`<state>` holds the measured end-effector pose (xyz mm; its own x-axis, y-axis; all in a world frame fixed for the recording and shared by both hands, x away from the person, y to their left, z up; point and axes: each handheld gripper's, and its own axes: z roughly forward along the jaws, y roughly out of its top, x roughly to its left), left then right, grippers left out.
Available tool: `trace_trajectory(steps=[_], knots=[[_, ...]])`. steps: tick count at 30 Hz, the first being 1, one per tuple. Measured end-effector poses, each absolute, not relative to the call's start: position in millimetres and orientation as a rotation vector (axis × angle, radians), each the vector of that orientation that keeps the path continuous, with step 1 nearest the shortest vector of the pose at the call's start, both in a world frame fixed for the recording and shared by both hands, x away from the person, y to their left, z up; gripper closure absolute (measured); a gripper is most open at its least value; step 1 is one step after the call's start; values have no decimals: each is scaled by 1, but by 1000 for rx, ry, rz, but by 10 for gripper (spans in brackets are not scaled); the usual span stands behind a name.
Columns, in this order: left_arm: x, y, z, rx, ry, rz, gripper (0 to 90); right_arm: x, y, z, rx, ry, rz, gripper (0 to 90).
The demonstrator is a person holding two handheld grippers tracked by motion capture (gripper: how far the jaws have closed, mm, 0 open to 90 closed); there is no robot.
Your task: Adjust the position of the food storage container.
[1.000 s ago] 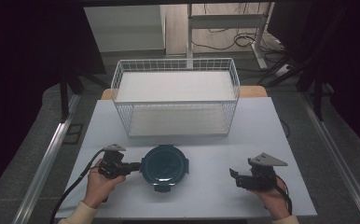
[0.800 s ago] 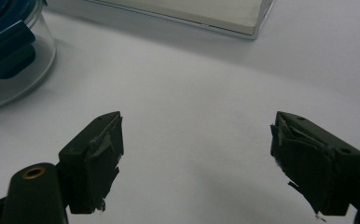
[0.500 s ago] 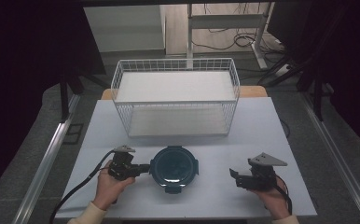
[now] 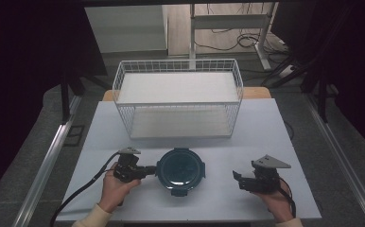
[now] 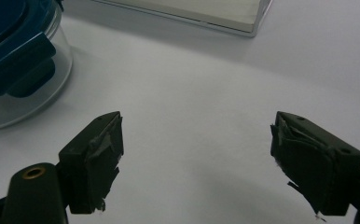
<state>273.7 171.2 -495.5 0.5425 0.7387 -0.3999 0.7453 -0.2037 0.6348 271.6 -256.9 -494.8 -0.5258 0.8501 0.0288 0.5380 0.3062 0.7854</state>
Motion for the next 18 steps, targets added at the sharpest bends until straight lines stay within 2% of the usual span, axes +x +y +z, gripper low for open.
trace_trajectory(steps=[3, 6, 9, 12, 14, 15, 16, 18], knots=[[274, 172, -495, 1952, 1182, 3, 900, 271, -257, -494, 1239, 2175, 1088, 168], [272, 179, -490, 1972, 1167, 88, 897, 270, -257, -492, 1242, 2158, 1101, 168], [264, 187, -482, 1968, 1129, 160, 836, 270, -254, -491, 1232, 2155, 1120, 168], [255, 191, -476, 1973, 1103, 195, 734, 271, -250, -490, 1216, 2162, 1130, 168], [250, 193, -473, 1981, 1106, 194, 626, 271, -248, -490, 1209, 2164, 1134, 168], [248, 194, -472, 1981, 1123, 196, 559, 271, -247, -489, 1209, 2164, 1139, 168], [246, 196, -470, 1971, 1150, 200, 449, 271, -245, -489, 1201, 2163, 1140, 168], [244, 202, -470, 1896, 1180, 144, 427, 270, -245, -489, 1200, 2164, 1143, 169]])
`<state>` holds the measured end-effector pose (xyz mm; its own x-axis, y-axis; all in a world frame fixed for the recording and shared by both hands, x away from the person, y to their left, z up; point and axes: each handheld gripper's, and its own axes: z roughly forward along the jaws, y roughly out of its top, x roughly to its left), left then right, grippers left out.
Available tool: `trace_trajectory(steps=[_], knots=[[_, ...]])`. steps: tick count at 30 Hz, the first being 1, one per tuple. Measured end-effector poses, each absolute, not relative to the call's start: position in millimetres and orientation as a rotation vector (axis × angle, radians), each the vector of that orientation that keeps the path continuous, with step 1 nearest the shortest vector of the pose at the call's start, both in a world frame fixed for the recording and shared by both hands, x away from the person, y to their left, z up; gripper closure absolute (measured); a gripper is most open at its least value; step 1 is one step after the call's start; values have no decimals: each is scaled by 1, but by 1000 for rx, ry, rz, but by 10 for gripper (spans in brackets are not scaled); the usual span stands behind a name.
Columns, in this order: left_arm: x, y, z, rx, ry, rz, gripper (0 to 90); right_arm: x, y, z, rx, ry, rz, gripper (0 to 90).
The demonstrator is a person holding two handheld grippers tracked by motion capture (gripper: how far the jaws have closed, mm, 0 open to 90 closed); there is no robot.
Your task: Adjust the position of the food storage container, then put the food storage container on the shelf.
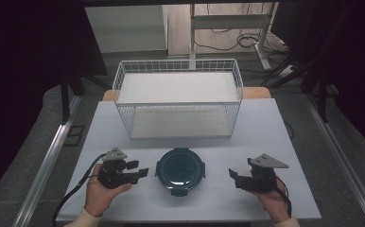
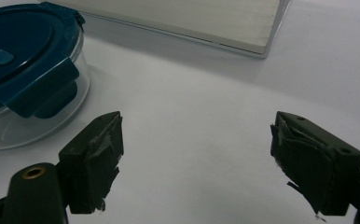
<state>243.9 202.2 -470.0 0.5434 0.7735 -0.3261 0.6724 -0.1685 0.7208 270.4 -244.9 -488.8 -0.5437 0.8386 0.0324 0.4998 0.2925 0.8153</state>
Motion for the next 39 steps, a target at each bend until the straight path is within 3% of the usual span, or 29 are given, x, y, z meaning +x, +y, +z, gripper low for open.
trace_trajectory(steps=[2, 5, 16, 39], knots=[[245, 210, -471, 1845, 1200, 64, 372, 270, -244, -489, 1199, 2166, 1149, 168], [243, 215, -473, 1840, 1236, 113, 314, 269, -245, -489, 1199, 2168, 1154, 168], [242, 218, -476, 1794, 1280, 59, 176, 267, -242, -483, 1194, 2178, 1210, 164], [249, 198, -494, 1809, 1253, -139, 140, 259, -195, -478, 1306, 2358, 1379, 125]])
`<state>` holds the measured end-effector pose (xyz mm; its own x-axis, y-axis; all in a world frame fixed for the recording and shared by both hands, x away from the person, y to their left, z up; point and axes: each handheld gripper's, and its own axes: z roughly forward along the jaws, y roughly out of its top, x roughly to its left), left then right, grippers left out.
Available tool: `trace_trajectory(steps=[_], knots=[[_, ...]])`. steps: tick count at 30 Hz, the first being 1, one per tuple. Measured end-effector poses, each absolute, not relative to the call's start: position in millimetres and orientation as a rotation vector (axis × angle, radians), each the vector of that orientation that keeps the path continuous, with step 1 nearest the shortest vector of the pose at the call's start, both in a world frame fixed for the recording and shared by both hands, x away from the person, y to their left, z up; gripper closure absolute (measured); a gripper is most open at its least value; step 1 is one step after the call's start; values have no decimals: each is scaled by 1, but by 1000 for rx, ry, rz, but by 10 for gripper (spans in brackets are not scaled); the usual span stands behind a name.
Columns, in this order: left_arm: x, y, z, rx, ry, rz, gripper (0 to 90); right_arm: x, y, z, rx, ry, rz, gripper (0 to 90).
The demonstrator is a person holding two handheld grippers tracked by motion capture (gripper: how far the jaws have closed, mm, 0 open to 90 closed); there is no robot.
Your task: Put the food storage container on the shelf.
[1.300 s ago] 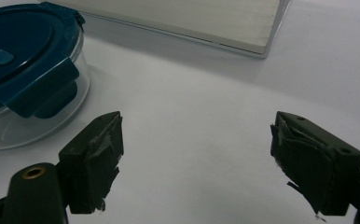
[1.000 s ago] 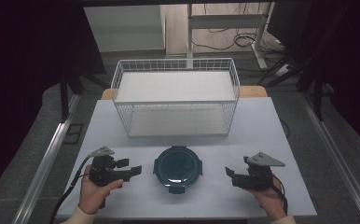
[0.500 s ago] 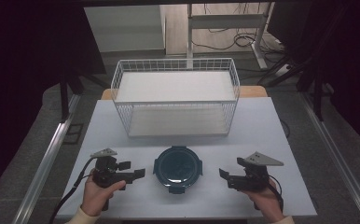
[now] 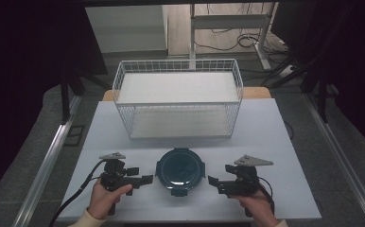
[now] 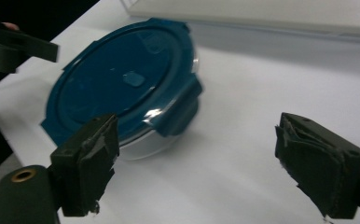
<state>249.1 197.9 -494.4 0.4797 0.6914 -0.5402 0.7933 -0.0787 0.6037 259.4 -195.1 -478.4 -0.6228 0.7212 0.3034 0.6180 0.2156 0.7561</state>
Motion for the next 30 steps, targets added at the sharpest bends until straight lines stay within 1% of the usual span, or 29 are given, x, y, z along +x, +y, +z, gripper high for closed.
trace_trajectory(steps=[10, 18, 21, 26, 30], knots=[[265, 194, -502, 1705, 1257, -253, 143, 272, -170, -483, 1374, 2416, 1398, 104], [280, 187, -514, 1633, 1262, -354, 162, 286, -149, -487, 1451, 2436, 1389, 97], [282, 180, -515, 1670, 1260, -340, 164, 291, -145, -491, 1491, 2437, 1388, 96], [286, 170, -521, 1689, 1255, -377, 177, 297, -141, -498, 1567, 2445, 1402, 97], [285, 168, -523, 1691, 1251, -390, 213, 298, -135, -505, 1619, 2481, 1405, 98]])
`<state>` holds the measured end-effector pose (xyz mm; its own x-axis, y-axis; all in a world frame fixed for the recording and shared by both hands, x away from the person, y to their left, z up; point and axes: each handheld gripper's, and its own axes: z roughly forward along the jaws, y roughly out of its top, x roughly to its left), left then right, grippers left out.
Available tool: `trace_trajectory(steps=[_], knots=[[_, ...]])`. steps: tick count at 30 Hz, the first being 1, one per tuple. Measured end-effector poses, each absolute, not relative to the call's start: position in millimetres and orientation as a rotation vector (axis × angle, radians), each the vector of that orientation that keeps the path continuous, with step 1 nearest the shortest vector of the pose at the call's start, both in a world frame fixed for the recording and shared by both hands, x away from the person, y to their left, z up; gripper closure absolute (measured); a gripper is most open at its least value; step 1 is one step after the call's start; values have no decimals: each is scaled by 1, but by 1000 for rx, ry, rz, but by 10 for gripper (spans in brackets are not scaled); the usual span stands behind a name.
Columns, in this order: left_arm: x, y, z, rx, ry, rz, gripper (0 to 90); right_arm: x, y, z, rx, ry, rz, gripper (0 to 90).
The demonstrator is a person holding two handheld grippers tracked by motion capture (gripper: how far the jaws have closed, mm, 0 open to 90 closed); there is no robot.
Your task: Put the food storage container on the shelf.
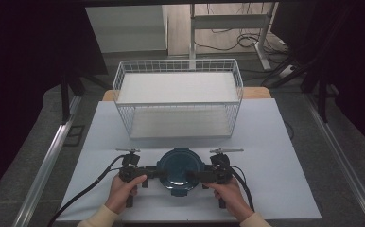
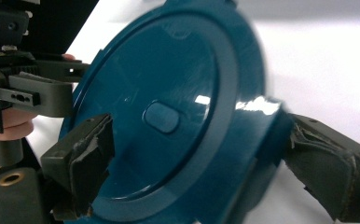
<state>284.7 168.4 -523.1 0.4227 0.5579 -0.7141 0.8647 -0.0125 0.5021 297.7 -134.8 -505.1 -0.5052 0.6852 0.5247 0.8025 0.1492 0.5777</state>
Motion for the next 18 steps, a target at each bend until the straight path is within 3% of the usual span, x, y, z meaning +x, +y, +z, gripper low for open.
trace_trajectory(steps=[7, 18], knots=[[284, 166, -526, 1683, 1266, -408, 287, 297, -135, -512, -1537, -2142, -1266, 128], [281, 167, -523, 1684, 1285, -401, 309, 297, -144, -512, -1552, -2073, -1286, 217]])
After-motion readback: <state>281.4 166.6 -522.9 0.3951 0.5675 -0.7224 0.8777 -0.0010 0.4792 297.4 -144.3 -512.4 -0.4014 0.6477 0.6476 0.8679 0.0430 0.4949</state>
